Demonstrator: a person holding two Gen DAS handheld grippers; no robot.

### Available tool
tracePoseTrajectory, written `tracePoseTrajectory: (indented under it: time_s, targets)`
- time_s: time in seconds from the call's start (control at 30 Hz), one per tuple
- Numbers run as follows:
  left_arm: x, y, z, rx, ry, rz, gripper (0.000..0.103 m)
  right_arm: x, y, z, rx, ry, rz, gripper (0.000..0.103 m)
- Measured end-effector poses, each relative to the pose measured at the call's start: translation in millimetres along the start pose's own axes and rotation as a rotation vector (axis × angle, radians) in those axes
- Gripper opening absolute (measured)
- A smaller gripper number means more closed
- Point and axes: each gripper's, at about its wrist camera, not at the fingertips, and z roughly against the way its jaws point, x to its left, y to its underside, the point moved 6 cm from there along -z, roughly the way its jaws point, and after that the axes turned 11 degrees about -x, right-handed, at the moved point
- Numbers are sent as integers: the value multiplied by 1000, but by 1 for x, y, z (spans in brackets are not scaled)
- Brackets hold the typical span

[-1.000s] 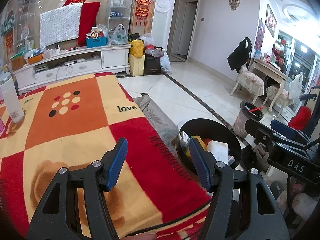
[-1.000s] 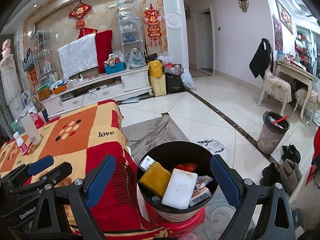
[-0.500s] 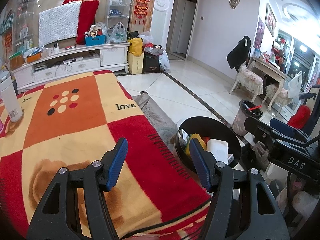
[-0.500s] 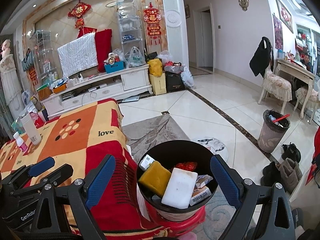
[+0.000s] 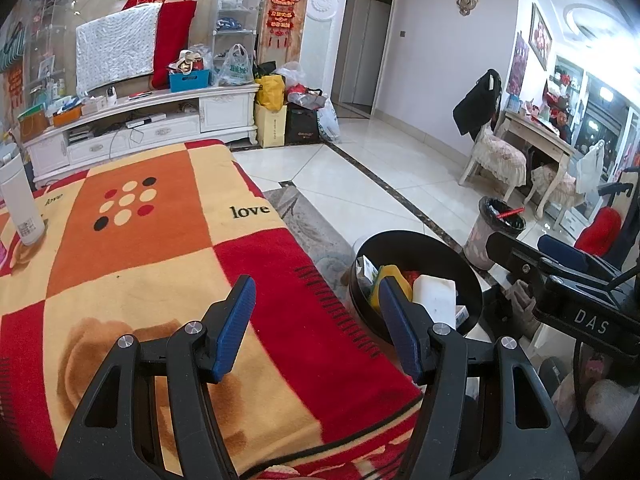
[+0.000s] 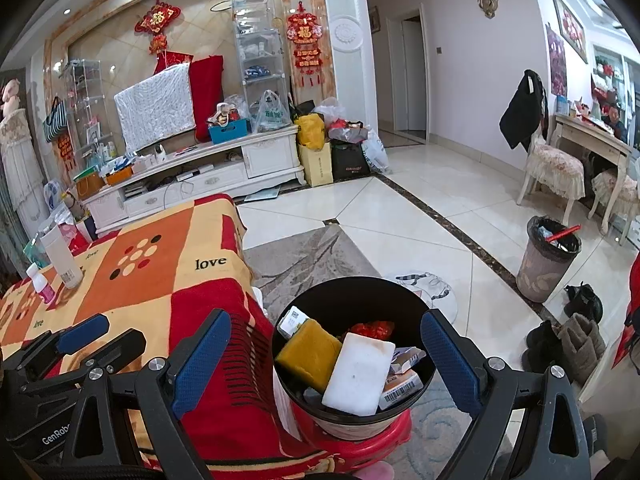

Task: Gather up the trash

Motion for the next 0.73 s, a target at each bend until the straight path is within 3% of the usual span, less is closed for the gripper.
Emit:
tracePoseTrajectory:
  time_s: [0.73]
  targets:
    - [3, 8, -2, 17, 28, 8, 63, 5, 9, -3, 26, -2, 18, 95]
